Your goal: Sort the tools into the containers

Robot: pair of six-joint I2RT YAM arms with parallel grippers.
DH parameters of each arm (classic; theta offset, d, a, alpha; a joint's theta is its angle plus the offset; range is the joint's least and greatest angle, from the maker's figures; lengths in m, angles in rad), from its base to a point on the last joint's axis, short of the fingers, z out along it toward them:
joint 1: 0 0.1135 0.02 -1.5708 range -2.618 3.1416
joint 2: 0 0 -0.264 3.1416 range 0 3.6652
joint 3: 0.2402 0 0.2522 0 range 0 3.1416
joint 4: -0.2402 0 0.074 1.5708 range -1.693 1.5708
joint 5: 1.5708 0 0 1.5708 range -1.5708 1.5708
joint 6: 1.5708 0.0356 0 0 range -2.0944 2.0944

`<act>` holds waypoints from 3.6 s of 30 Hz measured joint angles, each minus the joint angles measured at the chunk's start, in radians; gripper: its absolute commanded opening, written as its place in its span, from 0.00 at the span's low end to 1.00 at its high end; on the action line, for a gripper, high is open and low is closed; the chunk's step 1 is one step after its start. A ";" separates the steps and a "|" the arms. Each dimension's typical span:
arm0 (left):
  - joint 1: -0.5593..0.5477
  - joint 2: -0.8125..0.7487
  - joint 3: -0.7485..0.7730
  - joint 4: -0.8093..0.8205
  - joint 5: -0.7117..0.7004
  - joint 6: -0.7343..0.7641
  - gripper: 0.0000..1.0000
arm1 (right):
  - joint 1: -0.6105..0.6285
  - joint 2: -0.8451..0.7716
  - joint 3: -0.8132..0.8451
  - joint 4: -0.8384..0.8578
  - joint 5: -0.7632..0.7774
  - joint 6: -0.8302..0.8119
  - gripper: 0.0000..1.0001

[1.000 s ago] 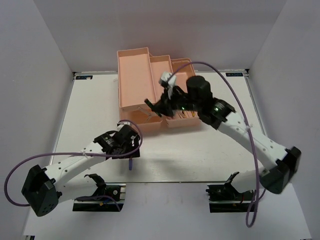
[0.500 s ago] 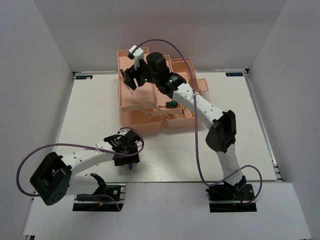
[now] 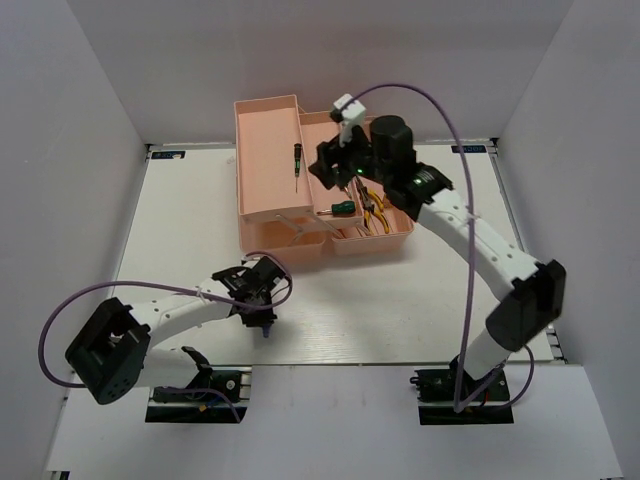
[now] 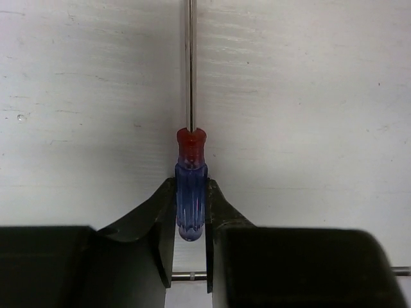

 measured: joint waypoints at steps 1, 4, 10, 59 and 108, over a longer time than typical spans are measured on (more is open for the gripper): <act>0.000 0.000 0.003 0.000 0.002 0.005 0.03 | -0.016 -0.041 -0.042 0.010 0.000 -0.001 0.73; 0.000 -0.009 0.034 -0.028 0.004 0.021 0.00 | -0.064 -0.154 -0.173 0.021 0.002 -0.003 0.73; -0.005 -0.109 0.198 -0.064 0.060 0.126 0.00 | -0.125 -0.284 -0.385 0.006 0.001 -0.015 0.73; 0.318 0.118 0.996 -0.021 -0.302 0.448 0.77 | -0.480 -0.066 -0.491 -0.111 -0.039 -0.052 0.62; 0.696 0.378 0.816 0.072 0.336 0.462 0.00 | -0.548 0.145 -0.284 -0.219 -0.187 0.089 0.00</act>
